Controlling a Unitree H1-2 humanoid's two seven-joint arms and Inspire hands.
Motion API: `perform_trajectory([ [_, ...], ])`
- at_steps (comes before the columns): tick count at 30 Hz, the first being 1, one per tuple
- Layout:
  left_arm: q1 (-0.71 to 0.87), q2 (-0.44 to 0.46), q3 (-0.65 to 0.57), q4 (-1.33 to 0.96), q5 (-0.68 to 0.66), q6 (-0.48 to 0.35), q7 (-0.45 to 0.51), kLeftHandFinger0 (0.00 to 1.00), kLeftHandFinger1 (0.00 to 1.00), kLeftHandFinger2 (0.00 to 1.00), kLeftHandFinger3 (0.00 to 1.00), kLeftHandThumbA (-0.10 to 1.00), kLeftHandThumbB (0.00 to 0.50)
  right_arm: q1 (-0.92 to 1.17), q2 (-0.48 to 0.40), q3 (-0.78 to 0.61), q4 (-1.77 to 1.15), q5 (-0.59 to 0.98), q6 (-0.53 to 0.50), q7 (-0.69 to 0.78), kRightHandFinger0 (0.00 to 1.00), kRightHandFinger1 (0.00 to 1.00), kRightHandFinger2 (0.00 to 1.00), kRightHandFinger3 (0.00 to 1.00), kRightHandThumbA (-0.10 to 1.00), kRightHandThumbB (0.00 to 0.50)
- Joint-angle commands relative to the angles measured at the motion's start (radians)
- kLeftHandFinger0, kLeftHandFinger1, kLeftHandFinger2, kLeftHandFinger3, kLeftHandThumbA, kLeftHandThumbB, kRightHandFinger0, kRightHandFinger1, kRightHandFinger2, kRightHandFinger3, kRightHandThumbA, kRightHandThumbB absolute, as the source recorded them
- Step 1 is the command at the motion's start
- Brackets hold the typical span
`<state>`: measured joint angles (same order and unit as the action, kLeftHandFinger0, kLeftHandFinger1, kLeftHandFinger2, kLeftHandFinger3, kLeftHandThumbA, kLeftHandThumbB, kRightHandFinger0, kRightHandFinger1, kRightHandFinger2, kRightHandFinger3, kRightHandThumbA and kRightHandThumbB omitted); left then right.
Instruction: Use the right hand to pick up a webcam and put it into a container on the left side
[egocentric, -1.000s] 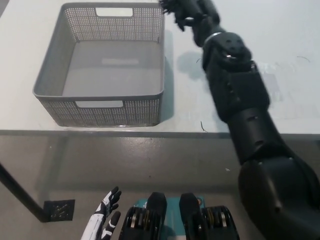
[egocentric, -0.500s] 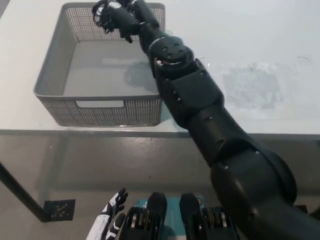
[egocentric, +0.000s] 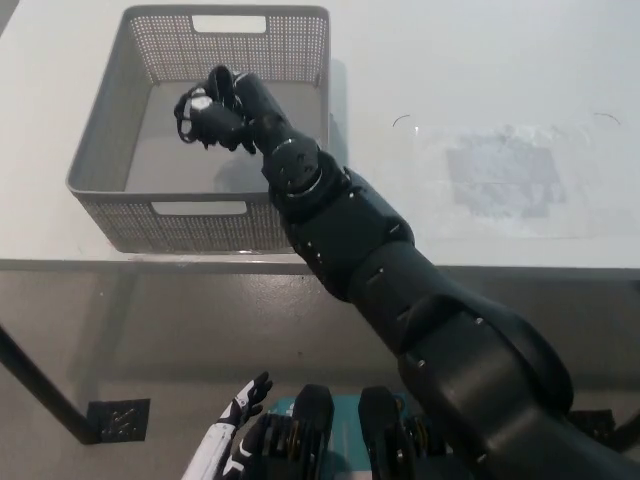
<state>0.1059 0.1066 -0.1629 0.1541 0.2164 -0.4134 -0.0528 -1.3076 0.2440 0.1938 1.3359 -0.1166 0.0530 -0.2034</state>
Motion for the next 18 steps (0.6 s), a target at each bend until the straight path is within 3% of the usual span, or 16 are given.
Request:
perform_trajectory([
  [1, -0.015, 0.014, -0.008, -0.038, 0.007, -0.001, -0.016, 1.0, 1.0, 1.0, 1.0, 1.0, 0.264, -0.066, -0.017, 0.054, 0.005, -0.067, -0.04, 0.053, 0.34, 0.68, 0.87, 0.98, 0.21, 0.257],
  [2, -0.017, 0.016, -0.009, -0.036, 0.015, -0.006, -0.014, 1.0, 1.0, 1.0, 1.0, 1.0, 0.257, -0.067, -0.026, 0.056, -0.001, -0.053, -0.029, 0.134, 0.7, 0.96, 1.0, 1.0, 0.43, 0.328],
  [3, -0.019, 0.017, -0.01, -0.036, 0.012, -0.002, -0.019, 1.0, 1.0, 1.0, 1.0, 1.0, 0.259, -0.068, -0.034, 0.072, -0.005, -0.058, -0.016, 0.185, 0.98, 1.0, 1.0, 1.0, 0.58, 0.386],
  [4, -0.019, 0.016, -0.011, -0.037, 0.011, -0.002, -0.021, 1.0, 1.0, 1.0, 1.0, 1.0, 0.261, -0.066, -0.039, 0.087, -0.007, -0.066, -0.017, 0.207, 1.0, 1.0, 1.0, 1.0, 0.66, 0.408],
  [7, -0.02, 0.015, -0.011, -0.032, 0.008, -0.009, -0.02, 1.0, 1.0, 1.0, 1.0, 1.0, 0.262, -0.056, -0.048, 0.119, -0.016, -0.084, -0.012, 0.226, 1.0, 1.0, 1.0, 1.0, 0.83, 0.388],
  [16, -0.025, 0.018, -0.014, -0.019, 0.006, -0.023, -0.019, 1.0, 1.0, 1.0, 1.0, 1.0, 0.26, -0.047, -0.063, 0.143, -0.025, -0.108, -0.011, 0.234, 1.0, 1.0, 1.0, 1.0, 0.91, 0.365],
  [18, -0.027, 0.02, -0.016, -0.015, 0.004, -0.025, -0.022, 1.0, 1.0, 1.0, 1.0, 1.0, 0.27, -0.042, -0.087, 0.128, -0.057, -0.101, -0.013, 0.214, 1.0, 1.0, 1.0, 1.0, 0.96, 0.351],
])
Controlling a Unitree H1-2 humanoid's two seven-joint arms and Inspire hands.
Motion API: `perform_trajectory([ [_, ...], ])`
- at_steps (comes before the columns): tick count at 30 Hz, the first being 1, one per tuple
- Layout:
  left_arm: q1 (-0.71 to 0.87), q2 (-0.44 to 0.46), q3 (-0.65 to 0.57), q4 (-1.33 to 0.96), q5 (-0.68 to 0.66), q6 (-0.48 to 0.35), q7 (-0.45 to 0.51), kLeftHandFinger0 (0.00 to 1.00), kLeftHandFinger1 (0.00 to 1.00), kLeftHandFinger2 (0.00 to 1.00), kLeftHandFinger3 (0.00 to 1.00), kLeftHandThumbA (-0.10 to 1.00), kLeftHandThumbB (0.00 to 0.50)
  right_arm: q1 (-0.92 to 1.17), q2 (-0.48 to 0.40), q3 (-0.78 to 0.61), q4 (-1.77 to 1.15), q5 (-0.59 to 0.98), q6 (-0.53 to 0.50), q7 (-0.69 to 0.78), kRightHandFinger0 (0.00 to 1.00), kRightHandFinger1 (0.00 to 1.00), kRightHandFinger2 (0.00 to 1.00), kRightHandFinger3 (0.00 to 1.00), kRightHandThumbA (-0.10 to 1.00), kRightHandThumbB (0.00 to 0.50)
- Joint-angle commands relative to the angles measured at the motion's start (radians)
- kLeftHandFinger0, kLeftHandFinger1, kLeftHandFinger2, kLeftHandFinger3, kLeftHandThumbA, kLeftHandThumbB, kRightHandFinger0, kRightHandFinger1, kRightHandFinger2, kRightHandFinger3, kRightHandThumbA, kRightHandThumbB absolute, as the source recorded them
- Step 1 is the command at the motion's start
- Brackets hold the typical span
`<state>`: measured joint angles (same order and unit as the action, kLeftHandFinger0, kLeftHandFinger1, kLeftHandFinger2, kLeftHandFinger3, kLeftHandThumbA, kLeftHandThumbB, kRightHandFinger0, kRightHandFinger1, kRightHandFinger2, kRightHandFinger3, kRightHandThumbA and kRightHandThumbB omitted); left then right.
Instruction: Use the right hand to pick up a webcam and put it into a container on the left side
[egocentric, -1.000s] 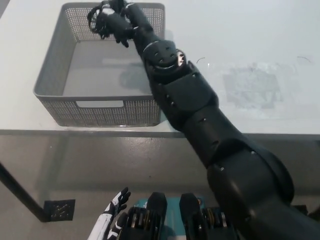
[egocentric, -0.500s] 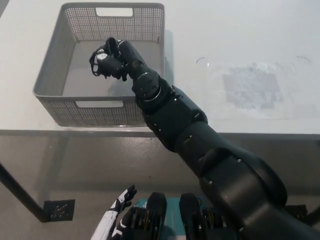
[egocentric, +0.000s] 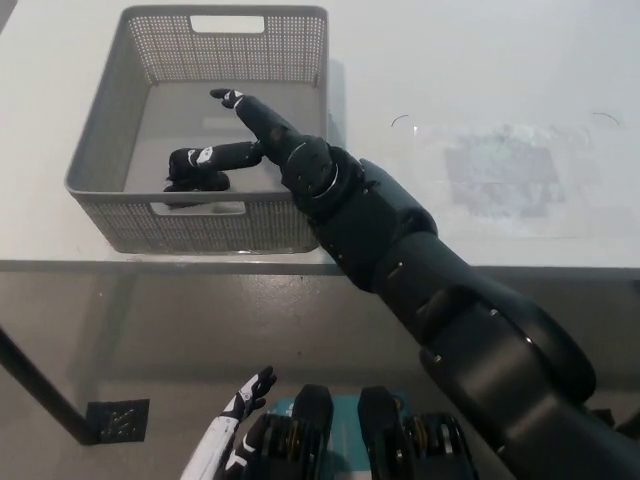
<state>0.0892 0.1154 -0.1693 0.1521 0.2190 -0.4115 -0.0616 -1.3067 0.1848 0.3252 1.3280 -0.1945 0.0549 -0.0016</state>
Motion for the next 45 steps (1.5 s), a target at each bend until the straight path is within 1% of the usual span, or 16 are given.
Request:
perform_trajectory([
  [1, -0.01, 0.012, -0.01, -0.013, 0.001, -0.027, -0.013, 1.0, 1.0, 1.0, 1.0, 1.0, 0.27, -0.042, -0.029, -0.004, -0.052, -0.023, -0.014, 0.013, 1.0, 1.0, 1.0, 1.0, 0.97, 0.35],
  [2, -0.01, 0.012, -0.01, -0.013, 0.001, -0.027, -0.013, 1.0, 1.0, 1.0, 1.0, 1.0, 0.27, -0.042, -0.029, -0.004, -0.053, -0.023, -0.013, 0.013, 1.0, 1.0, 1.0, 1.0, 0.97, 0.35],
  [3, -0.009, 0.011, -0.012, -0.012, -0.004, -0.023, -0.016, 1.0, 1.0, 1.0, 1.0, 1.0, 0.27, -0.037, -0.05, -0.02, -0.094, -0.012, -0.034, 0.005, 1.0, 1.0, 1.0, 1.0, 1.0, 0.425],
  [4, -0.008, 0.011, -0.013, -0.012, -0.004, -0.023, -0.017, 1.0, 1.0, 1.0, 1.0, 1.0, 0.269, -0.035, -0.052, -0.022, -0.102, -0.011, -0.035, 0.005, 1.0, 1.0, 1.0, 1.0, 1.0, 0.429],
  [8, -0.015, 0.011, -0.013, 0.008, 0.001, -0.051, -0.007, 1.0, 1.0, 1.0, 1.0, 1.0, 0.254, -0.019, -0.104, -0.073, -0.26, 0.018, -0.056, 0.013, 1.0, 1.0, 1.0, 1.0, 1.0, 0.372],
  [14, -0.011, 0.012, -0.01, 0.005, 0.003, -0.04, -0.007, 1.0, 1.0, 1.0, 1.0, 0.99, 0.263, 0.004, -0.166, -0.168, -0.532, 0.058, 0.025, 0.022, 1.0, 1.0, 1.0, 1.0, 1.0, 0.415],
  [19, -0.009, 0.016, -0.012, 0.003, 0.018, -0.031, -0.005, 1.0, 1.0, 1.0, 1.0, 1.0, 0.269, 0.046, -0.242, -0.287, -0.873, 0.156, 0.14, 0.064, 1.0, 1.0, 1.0, 1.0, 1.0, 0.405],
  [20, -0.008, 0.015, -0.011, 0.005, 0.007, -0.033, -0.008, 1.0, 1.0, 1.0, 1.0, 1.0, 0.269, 0.069, -0.263, -0.328, -0.982, 0.206, 0.187, 0.083, 1.0, 1.0, 1.0, 1.0, 1.0, 0.377],
  [23, -0.007, 0.015, -0.011, 0.006, 0.006, -0.033, -0.009, 1.0, 1.0, 1.0, 1.0, 0.99, 0.269, 0.074, -0.263, -0.336, -1.005, 0.21, 0.202, 0.088, 1.0, 1.0, 1.0, 1.0, 1.0, 0.376],
  [25, -0.006, 0.02, -0.007, 0.002, 0.001, -0.022, -0.011, 1.0, 1.0, 1.0, 1.0, 0.99, 0.27, 0.175, -0.325, -0.411, -1.292, 0.266, 0.257, 0.09, 1.0, 1.0, 1.0, 1.0, 1.0, 0.378],
  [27, -0.006, 0.02, -0.006, 0.002, 0.001, -0.022, -0.011, 1.0, 1.0, 1.0, 1.0, 0.99, 0.271, 0.177, -0.324, -0.414, -1.298, 0.265, 0.265, 0.092, 1.0, 1.0, 1.0, 1.0, 1.0, 0.378],
  [29, -0.004, 0.029, 0.001, 0.006, -0.006, -0.025, -0.012, 1.0, 1.0, 1.0, 1.0, 0.99, 0.271, 0.341, -0.365, -0.48, -1.602, 0.315, 0.321, 0.078, 1.0, 1.0, 1.0, 1.0, 1.0, 0.343],
  [30, -0.002, 0.03, 0.002, 0.006, -0.008, -0.026, -0.012, 1.0, 1.0, 1.0, 1.0, 0.99, 0.27, 0.406, -0.374, -0.502, -1.68, 0.346, 0.324, 0.076, 1.0, 1.0, 1.0, 1.0, 1.0, 0.368],
  [37, 0.012, 0.033, 0.014, -0.003, -0.018, -0.022, -0.009, 1.0, 1.0, 1.0, 1.0, 1.0, 0.268, 0.779, -0.414, -0.548, -1.986, 0.474, 0.237, 0.077, 1.0, 1.0, 1.0, 1.0, 1.0, 0.324],
  [41, -0.007, 0.034, 0.026, -0.001, -0.045, -0.009, -0.016, 1.0, 1.0, 1.0, 1.0, 0.98, 0.257, 1.033, -0.409, -0.514, -2.105, 0.426, 0.135, 0.073, 1.0, 1.0, 1.0, 1.0, 1.0, 0.357],
  [45, -0.019, 0.03, 0.032, -0.001, -0.042, -0.005, -0.011, 1.0, 1.0, 1.0, 1.0, 1.0, 0.262, 1.148, -0.425, -0.482, -2.097, 0.375, 0.032, 0.096, 1.0, 1.0, 1.0, 1.0, 1.0, 0.32],
])
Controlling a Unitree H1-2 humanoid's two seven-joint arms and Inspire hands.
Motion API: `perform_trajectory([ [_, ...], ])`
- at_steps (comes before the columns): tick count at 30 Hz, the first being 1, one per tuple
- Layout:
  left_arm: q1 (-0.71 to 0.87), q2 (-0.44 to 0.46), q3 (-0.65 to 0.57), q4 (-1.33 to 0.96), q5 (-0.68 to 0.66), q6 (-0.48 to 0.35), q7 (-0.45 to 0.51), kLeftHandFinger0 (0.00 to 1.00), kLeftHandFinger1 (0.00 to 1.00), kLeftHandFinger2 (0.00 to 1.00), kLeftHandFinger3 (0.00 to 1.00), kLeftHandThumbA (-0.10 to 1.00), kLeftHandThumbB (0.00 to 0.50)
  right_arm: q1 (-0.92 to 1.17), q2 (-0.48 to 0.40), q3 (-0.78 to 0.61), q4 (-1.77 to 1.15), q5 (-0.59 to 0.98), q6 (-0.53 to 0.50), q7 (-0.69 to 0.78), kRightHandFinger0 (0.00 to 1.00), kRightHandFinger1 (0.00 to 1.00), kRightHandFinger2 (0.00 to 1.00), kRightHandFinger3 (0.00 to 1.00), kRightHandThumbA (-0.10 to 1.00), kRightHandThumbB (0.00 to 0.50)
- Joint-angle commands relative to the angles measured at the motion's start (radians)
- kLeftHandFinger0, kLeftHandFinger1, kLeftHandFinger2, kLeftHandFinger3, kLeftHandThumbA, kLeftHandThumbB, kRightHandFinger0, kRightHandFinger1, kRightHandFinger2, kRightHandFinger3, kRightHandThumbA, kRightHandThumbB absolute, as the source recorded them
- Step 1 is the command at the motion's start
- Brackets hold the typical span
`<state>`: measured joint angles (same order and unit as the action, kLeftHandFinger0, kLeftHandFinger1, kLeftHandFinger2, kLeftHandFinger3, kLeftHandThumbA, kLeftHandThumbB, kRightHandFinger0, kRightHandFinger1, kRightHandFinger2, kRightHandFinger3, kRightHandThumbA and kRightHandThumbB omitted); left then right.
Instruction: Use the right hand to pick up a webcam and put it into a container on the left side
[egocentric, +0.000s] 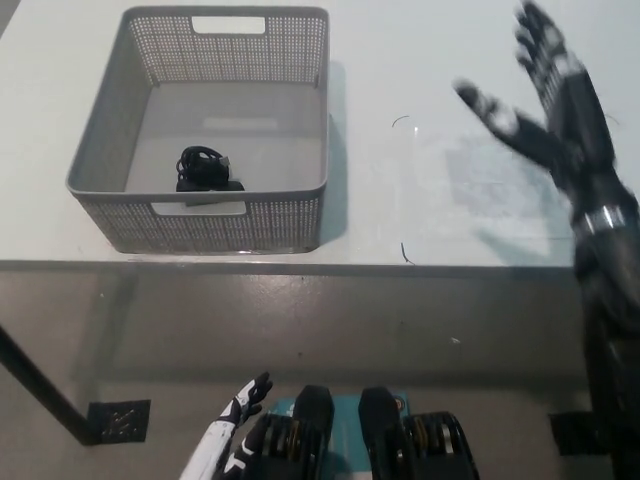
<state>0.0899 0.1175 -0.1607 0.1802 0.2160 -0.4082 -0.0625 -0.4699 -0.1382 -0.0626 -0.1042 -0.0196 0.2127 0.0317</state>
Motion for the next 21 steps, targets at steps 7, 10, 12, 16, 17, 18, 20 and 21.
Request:
perform_trajectory([
  [7, -0.055, 0.035, 0.039, -0.021, -0.044, -0.028, -0.004, 1.0, 1.0, 1.0, 1.0, 1.0, 0.244, 0.542, -0.093, -0.02, -0.59, 0.122, -0.296, 0.086, 1.0, 1.0, 1.0, 1.0, 1.0, 0.313],
  [10, -0.073, 0.041, 0.059, -0.015, -0.061, -0.043, 0.006, 1.0, 1.0, 1.0, 1.0, 1.0, 0.232, 0.678, -0.031, 0.095, -0.364, 0.063, -0.422, 0.107, 1.0, 1.0, 1.0, 1.0, 1.0, 0.282],
  [12, -0.073, 0.04, 0.06, -0.015, -0.061, -0.043, 0.006, 1.0, 1.0, 1.0, 1.0, 1.0, 0.232, 0.68, -0.033, 0.098, -0.363, 0.063, -0.428, 0.104, 1.0, 1.0, 1.0, 1.0, 1.0, 0.281],
  [16, -0.071, 0.034, 0.06, -0.011, -0.072, -0.04, -0.001, 1.0, 1.0, 1.0, 1.0, 1.0, 0.241, 0.697, 0.009, 0.153, -0.136, 0.063, -0.491, 0.116, 1.0, 1.0, 1.0, 1.0, 1.0, 0.341],
  [17, -0.072, 0.034, 0.06, -0.01, -0.072, -0.04, -0.002, 1.0, 1.0, 1.0, 1.0, 1.0, 0.24, 0.696, 0.008, 0.155, -0.134, 0.063, -0.496, 0.113, 1.0, 1.0, 1.0, 1.0, 1.0, 0.342],
  [18, -0.072, 0.034, 0.061, -0.01, -0.073, -0.04, -0.003, 1.0, 1.0, 1.0, 1.0, 1.0, 0.24, 0.696, 0.006, 0.157, -0.131, 0.064, -0.501, 0.111, 1.0, 1.0, 1.0, 1.0, 1.0, 0.342],
  [20, -0.09, 0.035, 0.07, 0.007, -0.059, -0.062, 0.015, 1.0, 1.0, 1.0, 1.0, 1.0, 0.218, 0.678, 0.021, 0.163, -0.007, 0.068, -0.514, 0.114, 1.0, 1.0, 1.0, 1.0, 1.0, 0.313],
  [21, -0.091, 0.035, 0.075, 0.004, -0.054, -0.056, 0.019, 1.0, 1.0, 1.0, 1.0, 1.0, 0.216, 0.67, 0.025, 0.164, 0.038, 0.065, -0.521, 0.113, 1.0, 1.0, 1.0, 1.0, 1.0, 0.327],
])
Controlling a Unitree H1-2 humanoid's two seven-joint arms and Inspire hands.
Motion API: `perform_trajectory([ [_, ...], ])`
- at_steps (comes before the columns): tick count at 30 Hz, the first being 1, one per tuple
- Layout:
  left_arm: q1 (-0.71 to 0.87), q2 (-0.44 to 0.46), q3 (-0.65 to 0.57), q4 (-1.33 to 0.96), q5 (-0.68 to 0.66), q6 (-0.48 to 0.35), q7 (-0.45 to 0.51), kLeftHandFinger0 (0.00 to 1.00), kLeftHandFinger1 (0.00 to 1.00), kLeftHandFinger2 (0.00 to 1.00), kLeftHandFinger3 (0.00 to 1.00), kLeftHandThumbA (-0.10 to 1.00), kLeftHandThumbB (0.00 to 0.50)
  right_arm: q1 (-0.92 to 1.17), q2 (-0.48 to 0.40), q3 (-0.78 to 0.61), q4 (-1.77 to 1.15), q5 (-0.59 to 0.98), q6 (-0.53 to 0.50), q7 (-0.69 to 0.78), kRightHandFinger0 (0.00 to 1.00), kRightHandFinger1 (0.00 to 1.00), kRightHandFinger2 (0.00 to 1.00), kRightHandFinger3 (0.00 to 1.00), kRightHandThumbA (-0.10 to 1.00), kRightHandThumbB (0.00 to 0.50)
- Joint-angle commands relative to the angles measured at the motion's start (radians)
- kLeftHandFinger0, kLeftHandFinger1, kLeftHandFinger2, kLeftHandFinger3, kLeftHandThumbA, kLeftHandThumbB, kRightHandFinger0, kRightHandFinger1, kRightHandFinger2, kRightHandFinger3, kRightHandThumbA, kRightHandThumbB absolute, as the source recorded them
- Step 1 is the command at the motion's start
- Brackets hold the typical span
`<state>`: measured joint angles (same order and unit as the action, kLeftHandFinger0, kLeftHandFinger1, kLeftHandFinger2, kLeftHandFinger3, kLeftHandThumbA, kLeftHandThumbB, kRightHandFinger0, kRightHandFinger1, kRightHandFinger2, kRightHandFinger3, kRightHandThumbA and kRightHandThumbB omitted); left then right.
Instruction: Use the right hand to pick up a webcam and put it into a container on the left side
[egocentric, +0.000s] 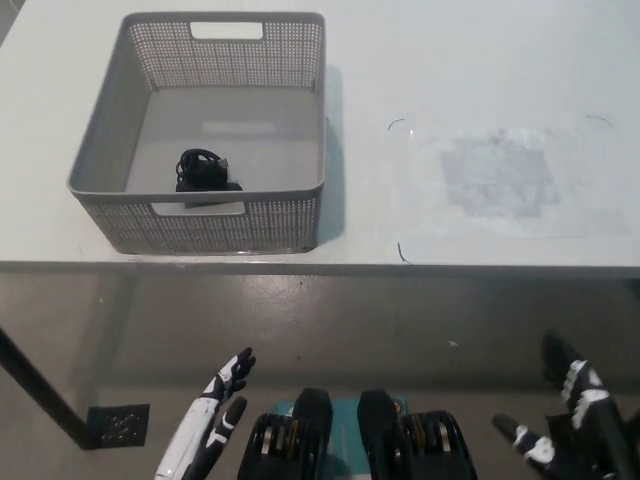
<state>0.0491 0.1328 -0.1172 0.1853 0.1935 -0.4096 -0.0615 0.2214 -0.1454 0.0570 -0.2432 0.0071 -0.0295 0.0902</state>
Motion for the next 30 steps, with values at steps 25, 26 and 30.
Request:
perform_trajectory([
  [25, -0.019, -0.003, 0.074, 0.015, -0.065, -0.044, 0.018, 1.0, 1.0, 1.0, 1.0, 1.0, 0.224, -0.12, 0.016, 0.047, 0.446, 0.001, -0.327, 0.063, 1.0, 1.0, 1.0, 1.0, 1.0, 0.358],
  [26, -0.019, -0.004, 0.074, 0.009, -0.06, -0.029, 0.018, 1.0, 1.0, 1.0, 1.0, 1.0, 0.229, -0.124, 0.016, 0.047, 0.448, 0.004, -0.325, 0.065, 1.0, 1.0, 1.0, 1.0, 1.0, 0.354],
  [30, -0.008, -0.013, 0.069, -0.018, -0.044, 0.07, 0.013, 1.0, 1.0, 1.0, 1.0, 1.0, 0.236, -0.124, 0.014, 0.045, 0.442, 0.002, -0.316, 0.066, 1.0, 1.0, 1.0, 1.0, 1.0, 0.371],
])
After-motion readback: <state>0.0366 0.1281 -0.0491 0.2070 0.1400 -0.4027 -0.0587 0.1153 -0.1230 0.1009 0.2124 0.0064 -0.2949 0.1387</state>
